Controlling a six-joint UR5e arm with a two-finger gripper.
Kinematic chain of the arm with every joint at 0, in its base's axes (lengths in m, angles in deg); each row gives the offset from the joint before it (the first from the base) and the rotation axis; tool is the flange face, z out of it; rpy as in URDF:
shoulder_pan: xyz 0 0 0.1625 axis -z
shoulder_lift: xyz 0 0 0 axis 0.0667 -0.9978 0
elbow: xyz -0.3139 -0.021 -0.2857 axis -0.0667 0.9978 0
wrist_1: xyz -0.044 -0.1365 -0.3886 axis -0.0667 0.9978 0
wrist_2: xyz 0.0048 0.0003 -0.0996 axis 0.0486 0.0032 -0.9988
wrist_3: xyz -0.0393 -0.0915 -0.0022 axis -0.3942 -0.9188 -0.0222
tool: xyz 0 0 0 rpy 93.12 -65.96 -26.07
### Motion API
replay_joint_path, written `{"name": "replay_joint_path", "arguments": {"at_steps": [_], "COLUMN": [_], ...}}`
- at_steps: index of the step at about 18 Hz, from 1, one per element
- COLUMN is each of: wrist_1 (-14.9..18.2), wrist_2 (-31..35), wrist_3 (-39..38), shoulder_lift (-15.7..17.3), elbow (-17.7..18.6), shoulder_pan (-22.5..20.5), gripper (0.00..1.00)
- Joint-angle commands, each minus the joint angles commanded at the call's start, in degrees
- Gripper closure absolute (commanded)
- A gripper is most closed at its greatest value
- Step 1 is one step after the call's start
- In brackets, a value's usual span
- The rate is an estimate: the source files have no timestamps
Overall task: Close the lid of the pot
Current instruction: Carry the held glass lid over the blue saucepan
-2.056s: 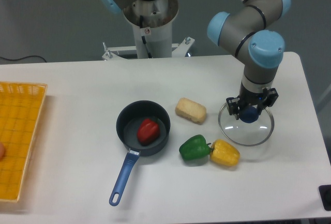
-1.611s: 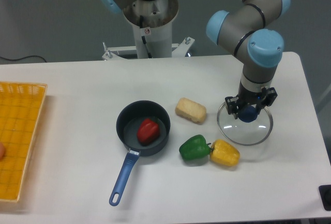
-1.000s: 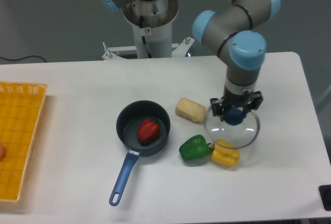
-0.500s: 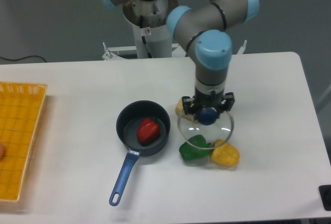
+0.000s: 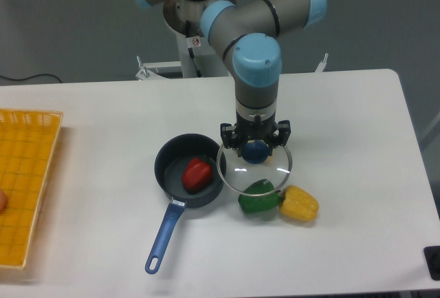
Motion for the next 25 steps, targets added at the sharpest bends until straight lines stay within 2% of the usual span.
{"name": "replay_joint_path", "arguments": {"at_steps": [25], "wrist_1": [-0.7], "wrist_2": [0.1], "wrist_3": [-8.0], "shoulder_lift": [2.3], "elbow": [4.8], "shoulder_pan": [9.7], "gripper": [0.51]}}
